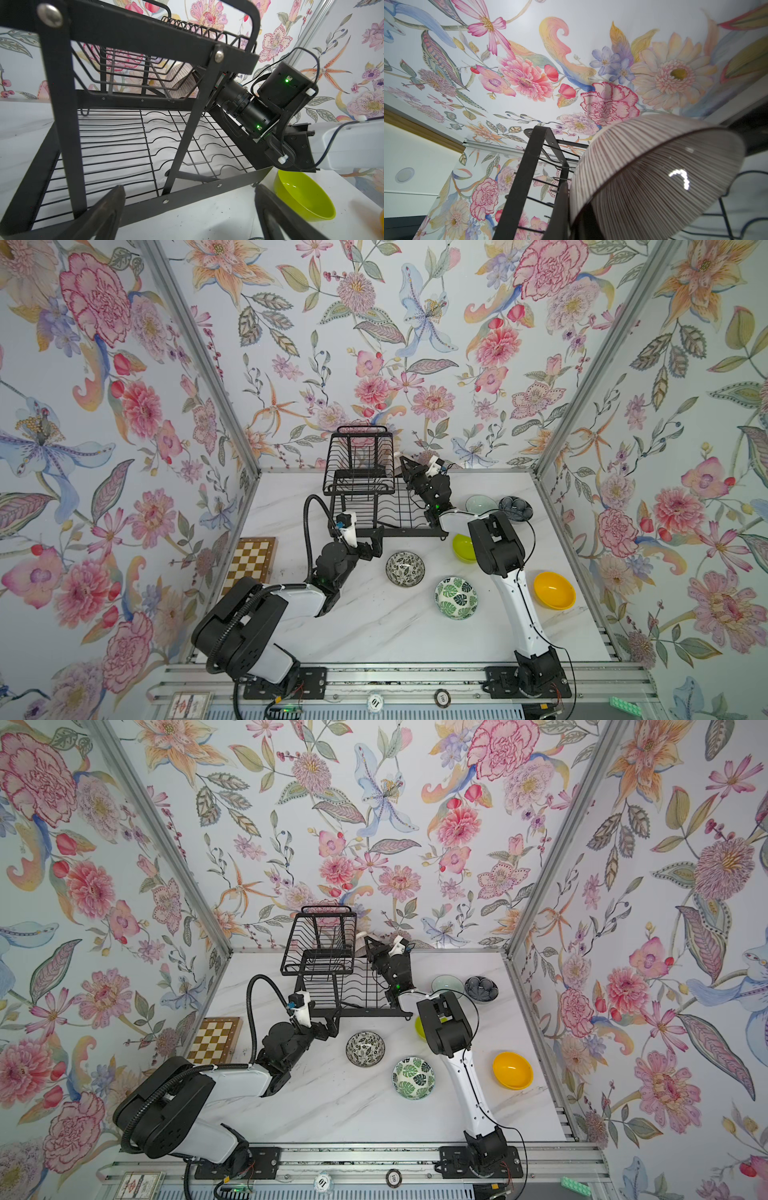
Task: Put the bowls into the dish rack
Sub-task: 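Move the held pink-striped bowl with the right gripper into the rack's upper tier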
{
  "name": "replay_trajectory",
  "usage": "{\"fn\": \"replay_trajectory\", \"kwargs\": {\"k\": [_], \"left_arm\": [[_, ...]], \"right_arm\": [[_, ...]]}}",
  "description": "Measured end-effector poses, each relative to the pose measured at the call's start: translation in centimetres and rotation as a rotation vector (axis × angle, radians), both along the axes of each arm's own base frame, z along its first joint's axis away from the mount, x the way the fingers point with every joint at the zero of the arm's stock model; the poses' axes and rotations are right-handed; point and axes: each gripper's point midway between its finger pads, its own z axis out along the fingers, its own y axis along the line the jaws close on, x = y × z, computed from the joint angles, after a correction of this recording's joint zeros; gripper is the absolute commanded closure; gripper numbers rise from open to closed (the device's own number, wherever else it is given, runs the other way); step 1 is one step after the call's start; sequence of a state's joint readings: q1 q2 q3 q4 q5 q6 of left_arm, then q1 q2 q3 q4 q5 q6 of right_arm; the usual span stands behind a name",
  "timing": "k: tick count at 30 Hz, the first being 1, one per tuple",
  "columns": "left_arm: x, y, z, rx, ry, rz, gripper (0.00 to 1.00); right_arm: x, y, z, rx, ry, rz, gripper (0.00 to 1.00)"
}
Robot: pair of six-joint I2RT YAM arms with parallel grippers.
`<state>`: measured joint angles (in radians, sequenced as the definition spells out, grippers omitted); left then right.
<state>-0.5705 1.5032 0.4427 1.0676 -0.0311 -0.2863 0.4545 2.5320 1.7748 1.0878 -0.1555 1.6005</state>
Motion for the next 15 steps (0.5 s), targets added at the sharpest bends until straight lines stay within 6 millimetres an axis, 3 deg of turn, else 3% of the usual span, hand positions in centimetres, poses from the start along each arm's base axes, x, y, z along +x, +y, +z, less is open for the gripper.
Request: {"fn": "replay_trajectory", "kwargs": {"k": [4, 15], "left_arm": [[0.0, 0.2, 0.1, -0.002, -0.007, 0.007, 0.01], [-0.1, 0.8, -0.5, 0.008, 0.003, 0.036, 0.01]], "right_arm": [[0.1, 0.4, -1.9, 0.013, 0.066, -0.001, 1.00], [-0.2, 1.4, -2.8, 0.103, 0.150, -0.003, 1.00]]}}
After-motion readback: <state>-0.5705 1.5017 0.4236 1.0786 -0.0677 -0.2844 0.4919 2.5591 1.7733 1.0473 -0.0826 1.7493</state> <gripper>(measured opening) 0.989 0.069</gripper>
